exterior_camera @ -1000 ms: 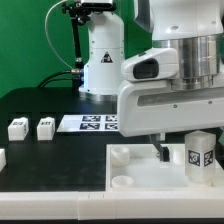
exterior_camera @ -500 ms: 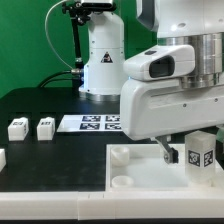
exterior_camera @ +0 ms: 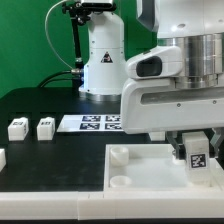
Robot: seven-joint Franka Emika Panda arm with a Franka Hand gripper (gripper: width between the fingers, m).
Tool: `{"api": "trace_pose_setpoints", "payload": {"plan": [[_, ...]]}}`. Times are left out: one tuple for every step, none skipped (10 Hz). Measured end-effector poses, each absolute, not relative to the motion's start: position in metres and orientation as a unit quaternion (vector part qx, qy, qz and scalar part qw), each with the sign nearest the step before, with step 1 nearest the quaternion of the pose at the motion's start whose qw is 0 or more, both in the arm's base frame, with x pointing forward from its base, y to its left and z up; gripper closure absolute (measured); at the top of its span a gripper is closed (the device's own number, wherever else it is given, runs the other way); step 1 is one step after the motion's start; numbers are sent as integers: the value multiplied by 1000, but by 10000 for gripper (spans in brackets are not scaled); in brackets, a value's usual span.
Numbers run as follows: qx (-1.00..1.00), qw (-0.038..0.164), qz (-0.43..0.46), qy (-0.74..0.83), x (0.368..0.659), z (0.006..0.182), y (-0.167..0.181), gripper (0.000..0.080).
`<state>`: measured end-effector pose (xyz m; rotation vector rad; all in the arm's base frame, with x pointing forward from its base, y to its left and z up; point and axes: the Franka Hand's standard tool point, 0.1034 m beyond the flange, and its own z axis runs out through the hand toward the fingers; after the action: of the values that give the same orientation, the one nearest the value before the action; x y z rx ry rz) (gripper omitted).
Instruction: Assemble one leg
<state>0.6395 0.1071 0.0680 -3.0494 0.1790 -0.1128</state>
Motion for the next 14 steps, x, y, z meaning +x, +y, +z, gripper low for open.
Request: {"api": "trace_pose_setpoints", "payload": {"plan": [[-986, 47, -30, 157, 638, 68, 110, 511], [-961, 47, -22, 272, 637, 67, 112, 511], [-918, 47, -13, 393, 637, 67, 115, 511], [-869, 55, -6, 491, 637, 66, 117, 511], [-811, 71, 7, 580, 638, 65, 116, 511], [-750, 76, 16, 657, 639, 64, 117, 511], [-704, 75, 22, 705, 638, 64, 120, 511], [-699, 75, 23, 711, 638, 64, 120, 511], [-710, 76, 22, 700, 638, 64, 120, 511], [-750, 76, 17, 657, 638, 65, 122, 399], [-802, 79, 13, 592, 637, 66, 128, 246], [-851, 82, 3, 518, 637, 65, 130, 179], [-872, 81, 0, 483, 637, 65, 129, 179], [-889, 81, -3, 451, 637, 65, 128, 159]]}}
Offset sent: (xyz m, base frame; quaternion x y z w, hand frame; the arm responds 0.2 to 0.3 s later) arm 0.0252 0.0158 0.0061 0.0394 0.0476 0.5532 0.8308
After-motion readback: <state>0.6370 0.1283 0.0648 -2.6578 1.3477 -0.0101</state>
